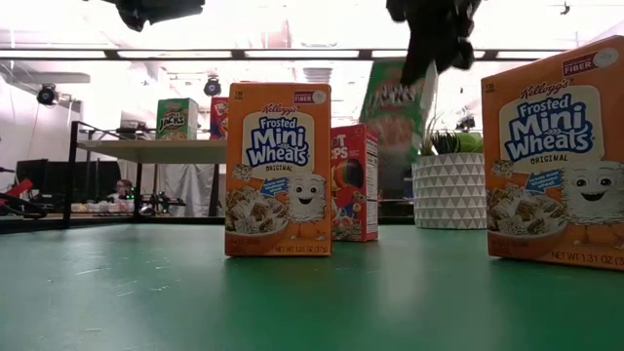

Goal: Stack cereal on shelf
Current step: Put the top green cereal box on the shelf aligned with other green cereal box

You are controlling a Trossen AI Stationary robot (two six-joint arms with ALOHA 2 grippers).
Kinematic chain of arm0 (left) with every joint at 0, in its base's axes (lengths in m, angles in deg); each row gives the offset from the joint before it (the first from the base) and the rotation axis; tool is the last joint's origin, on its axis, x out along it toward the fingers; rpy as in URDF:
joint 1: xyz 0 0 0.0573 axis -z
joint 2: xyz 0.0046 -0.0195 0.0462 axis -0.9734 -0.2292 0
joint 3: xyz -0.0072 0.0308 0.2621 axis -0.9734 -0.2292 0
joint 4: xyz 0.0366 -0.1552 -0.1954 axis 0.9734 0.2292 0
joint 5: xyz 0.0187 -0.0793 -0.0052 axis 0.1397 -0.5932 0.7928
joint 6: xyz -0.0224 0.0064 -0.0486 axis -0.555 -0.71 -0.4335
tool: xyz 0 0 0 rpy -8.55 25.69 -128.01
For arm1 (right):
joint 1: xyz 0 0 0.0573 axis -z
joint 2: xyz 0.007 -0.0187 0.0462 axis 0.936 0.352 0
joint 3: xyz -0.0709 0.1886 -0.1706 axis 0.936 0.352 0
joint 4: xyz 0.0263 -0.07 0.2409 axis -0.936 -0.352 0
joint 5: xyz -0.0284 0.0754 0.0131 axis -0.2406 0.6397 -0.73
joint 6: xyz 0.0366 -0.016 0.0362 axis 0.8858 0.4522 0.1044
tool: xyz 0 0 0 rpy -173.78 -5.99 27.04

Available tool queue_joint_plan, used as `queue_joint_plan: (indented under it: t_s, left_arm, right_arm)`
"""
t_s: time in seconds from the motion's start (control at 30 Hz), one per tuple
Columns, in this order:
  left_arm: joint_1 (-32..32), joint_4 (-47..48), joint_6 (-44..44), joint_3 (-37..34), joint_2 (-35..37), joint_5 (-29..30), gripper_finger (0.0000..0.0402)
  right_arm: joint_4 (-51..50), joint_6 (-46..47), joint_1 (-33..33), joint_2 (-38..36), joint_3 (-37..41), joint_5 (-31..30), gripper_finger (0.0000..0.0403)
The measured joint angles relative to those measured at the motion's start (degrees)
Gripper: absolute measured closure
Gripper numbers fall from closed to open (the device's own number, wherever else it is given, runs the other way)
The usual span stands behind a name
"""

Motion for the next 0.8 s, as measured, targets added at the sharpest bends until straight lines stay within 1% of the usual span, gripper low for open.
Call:
queue_joint_plan:
  t_s: [0.13, 0.2, 0.3, 0.4, 0.53, 0.8]
  left_arm:
    - [0.02, -1.37, -1.07, -0.18, -1.27, -0.78, 0.0236]
    - [0.04, -5.77, -1.42, -1.16, -2.12, -2.84, 0.0236]
    - [0.13, -14.33, -1.44, -3.86, -3.30, -7.46, 0.0236]
    - [0.16, -19.61, -1.40, -5.82, -3.59, -9.03, 0.0236]
    - [0.13, -21.12, -1.04, -6.99, -1.88, -8.96, 0.0236]
    - [0.13, -20.84, 3.36, -7.76, 5.24, -8.90, 0.0236]
  right_arm:
    - [0.36, -4.92, 0.70, -1.99, -4.03, -3.67, 0.0276]
    - [1.18, -8.06, 1.74, -2.18, -6.75, -3.71, 0.0276]
    - [2.71, -12.51, 2.88, -1.74, -10.78, -3.68, 0.0276]
    - [5.42, -17.23, 3.52, -0.64, -13.75, -3.16, 0.0276]
    - [6.57, -22.30, 4.12, 2.09, -17.46, -2.94, 0.0276]
    - [7.07, -31.09, 5.66, 10.26, -27.32, -1.29, 0.0275]
